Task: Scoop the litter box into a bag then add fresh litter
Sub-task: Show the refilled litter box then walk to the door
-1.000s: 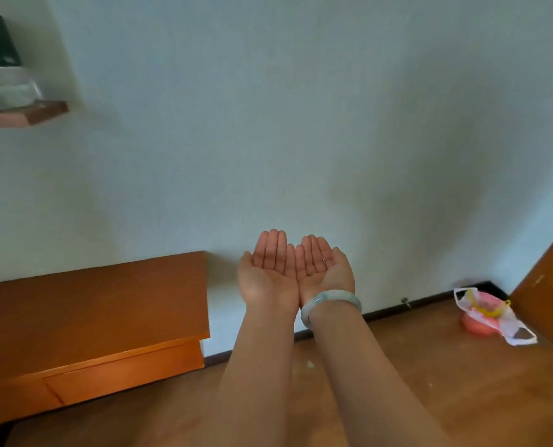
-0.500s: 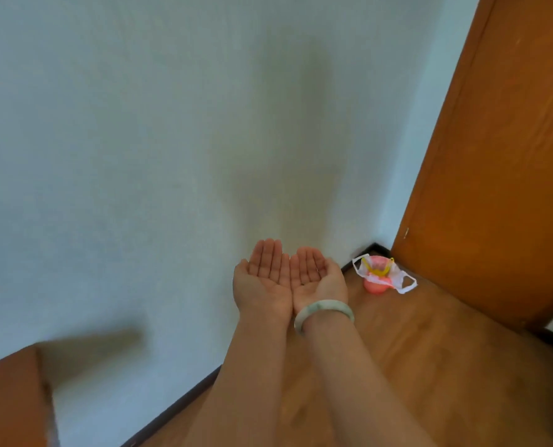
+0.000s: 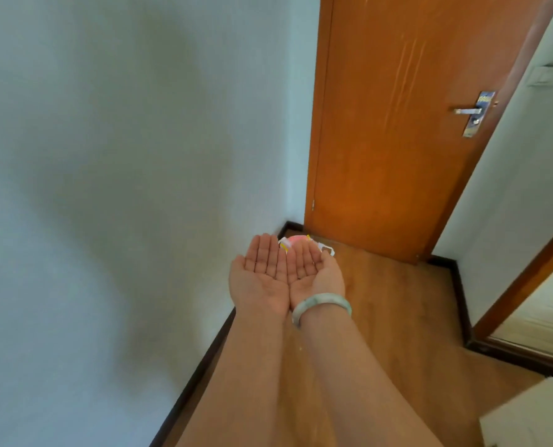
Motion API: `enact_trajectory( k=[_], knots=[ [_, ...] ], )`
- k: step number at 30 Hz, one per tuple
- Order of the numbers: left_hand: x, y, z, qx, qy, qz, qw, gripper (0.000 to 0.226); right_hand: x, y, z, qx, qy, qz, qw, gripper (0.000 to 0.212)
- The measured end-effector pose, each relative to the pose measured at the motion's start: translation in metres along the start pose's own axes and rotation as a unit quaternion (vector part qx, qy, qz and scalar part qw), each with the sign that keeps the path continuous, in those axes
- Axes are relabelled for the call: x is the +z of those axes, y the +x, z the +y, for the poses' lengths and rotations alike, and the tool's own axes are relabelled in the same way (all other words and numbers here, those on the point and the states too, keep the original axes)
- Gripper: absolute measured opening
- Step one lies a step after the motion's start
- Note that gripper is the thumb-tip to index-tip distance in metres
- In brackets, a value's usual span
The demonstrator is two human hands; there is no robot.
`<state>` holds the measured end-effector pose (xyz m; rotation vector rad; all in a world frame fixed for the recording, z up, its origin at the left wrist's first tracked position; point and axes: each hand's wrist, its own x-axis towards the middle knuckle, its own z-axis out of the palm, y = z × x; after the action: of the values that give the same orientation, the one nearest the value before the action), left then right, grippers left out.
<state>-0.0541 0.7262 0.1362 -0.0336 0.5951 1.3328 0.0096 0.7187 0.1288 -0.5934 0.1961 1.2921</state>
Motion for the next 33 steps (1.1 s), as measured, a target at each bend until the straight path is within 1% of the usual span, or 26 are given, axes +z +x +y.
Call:
enact_trajectory(
  k=[5,12,16,20,25,33],
  knots=[
    [0.043,0.078,-0.049,-0.022,0.006,-0.010,1.000,0.044,0.015,0.080,-0.052,-0.031,0.013,0.018,0.999,0.027],
    [0.133,0.189,-0.108,-0.022,0.008,-0.002,1.000,0.043,0.067,0.196,-0.133,-0.029,-0.014,0.019,0.999,0.030],
    [0.170,0.244,-0.130,-0.021,0.009,-0.001,1.000,0.043,0.090,0.252,-0.163,-0.033,-0.015,0.025,0.999,0.030],
    [0.193,0.294,-0.141,-0.029,0.014,-0.003,0.999,0.043,0.106,0.305,-0.177,-0.025,-0.008,0.033,0.999,0.030],
    [0.212,0.373,-0.140,-0.038,0.017,0.012,0.999,0.042,0.129,0.380,-0.175,-0.018,0.000,0.046,0.999,0.031],
    [0.267,0.528,-0.125,-0.063,0.040,0.000,0.997,0.043,0.191,0.527,-0.166,-0.055,0.027,0.055,0.997,0.030]
  ],
)
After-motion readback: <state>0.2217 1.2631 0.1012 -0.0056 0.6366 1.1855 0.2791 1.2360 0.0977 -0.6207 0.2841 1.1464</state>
